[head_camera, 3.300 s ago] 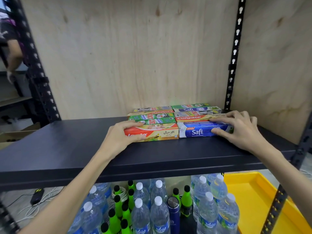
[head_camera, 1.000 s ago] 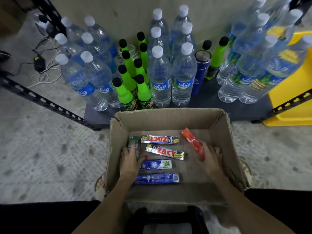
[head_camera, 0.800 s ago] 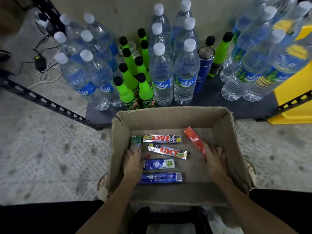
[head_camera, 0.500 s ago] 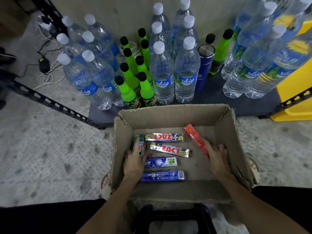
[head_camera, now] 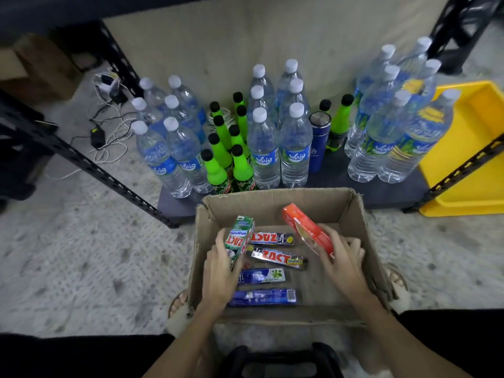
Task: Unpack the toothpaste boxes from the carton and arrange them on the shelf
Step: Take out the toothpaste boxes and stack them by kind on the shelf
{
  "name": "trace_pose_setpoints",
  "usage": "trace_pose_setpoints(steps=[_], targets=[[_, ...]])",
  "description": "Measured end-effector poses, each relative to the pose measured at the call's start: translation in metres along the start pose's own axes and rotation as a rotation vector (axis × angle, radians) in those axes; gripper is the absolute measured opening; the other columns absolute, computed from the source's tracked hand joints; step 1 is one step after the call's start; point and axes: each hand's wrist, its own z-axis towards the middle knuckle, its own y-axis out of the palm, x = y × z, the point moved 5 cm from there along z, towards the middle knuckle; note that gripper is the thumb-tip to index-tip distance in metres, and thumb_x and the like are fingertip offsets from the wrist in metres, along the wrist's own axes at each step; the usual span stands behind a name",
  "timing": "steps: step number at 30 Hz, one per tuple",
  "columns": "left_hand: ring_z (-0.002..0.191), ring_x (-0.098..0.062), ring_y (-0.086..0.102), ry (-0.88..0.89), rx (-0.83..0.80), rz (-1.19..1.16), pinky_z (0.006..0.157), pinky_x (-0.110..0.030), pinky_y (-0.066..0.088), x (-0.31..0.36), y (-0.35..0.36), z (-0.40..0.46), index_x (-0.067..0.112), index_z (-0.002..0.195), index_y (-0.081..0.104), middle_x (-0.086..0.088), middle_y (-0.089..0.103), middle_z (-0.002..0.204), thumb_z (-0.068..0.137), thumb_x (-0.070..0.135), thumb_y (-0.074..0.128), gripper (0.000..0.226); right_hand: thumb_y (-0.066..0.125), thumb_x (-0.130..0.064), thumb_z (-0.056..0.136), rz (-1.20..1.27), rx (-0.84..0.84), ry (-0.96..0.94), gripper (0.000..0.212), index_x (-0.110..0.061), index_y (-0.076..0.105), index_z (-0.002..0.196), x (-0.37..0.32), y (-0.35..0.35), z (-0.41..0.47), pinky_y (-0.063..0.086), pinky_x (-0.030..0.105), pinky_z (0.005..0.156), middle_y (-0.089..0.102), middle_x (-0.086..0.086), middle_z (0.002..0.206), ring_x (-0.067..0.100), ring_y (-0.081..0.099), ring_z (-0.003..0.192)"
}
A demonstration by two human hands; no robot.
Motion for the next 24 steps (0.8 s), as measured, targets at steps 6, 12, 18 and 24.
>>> trace_pose_setpoints(steps=[6, 12, 18, 24], targets=[[0.112, -0.017, 0.062, 0.144, 0.086, 0.013, 0.093, -0.038, 0.042, 0.050, -0.048, -0.005, 0.030, 0.152, 0.026, 0.011, 0.065, 0.115, 0.092, 0.046, 0.065, 0.074, 0.060, -0.038, 0.097, 0.037, 0.031, -0.087, 0.051, -0.049, 0.040, 0.143, -0.032, -0.060, 0.000, 0.024, 0.035, 0.085, 0.058, -0.017, 0.116, 0.017, 0.038, 0.104], [0.112, -0.005, 0.059, 0.246, 0.183, -0.117, 0.099, -0.039, 0.036, 0.089, -0.126, -0.002, 0.043, 0.148, 0.022, 0.015, 0.061, 0.128, 0.085, 0.048, 0.070, 0.079, 0.045, -0.065, 0.093, 0.048, 0.157, -0.185, 0.048, -0.053, 0.043, 0.140, -0.071, -0.146, 0.023, 0.017, 0.031, 0.087, 0.058, -0.018, 0.114, 0.008, 0.035, 0.105], [0.112, -0.008, 0.064, 0.360, 0.244, -0.294, 0.100, -0.052, 0.046, 0.141, -0.215, 0.001, 0.051, 0.137, 0.033, 0.024, 0.067, 0.117, 0.074, 0.060, 0.075, 0.076, 0.053, -0.062, 0.093, 0.090, 0.230, -0.379, 0.045, -0.055, 0.047, 0.137, -0.133, -0.262, 0.025, 0.018, 0.032, 0.087, 0.063, -0.018, 0.114, 0.007, 0.039, 0.106], [0.114, -0.016, 0.063, 0.514, 0.288, -0.306, 0.096, -0.052, 0.047, 0.193, -0.295, -0.002, 0.044, 0.135, 0.040, 0.022, 0.071, 0.112, 0.067, 0.072, 0.077, 0.083, 0.061, -0.054, 0.093, 0.243, 0.197, -0.453, 0.043, -0.052, 0.051, 0.135, -0.170, -0.354, 0.018, 0.030, 0.038, 0.110, 0.069, -0.016, 0.117, -0.002, 0.048, 0.120]])
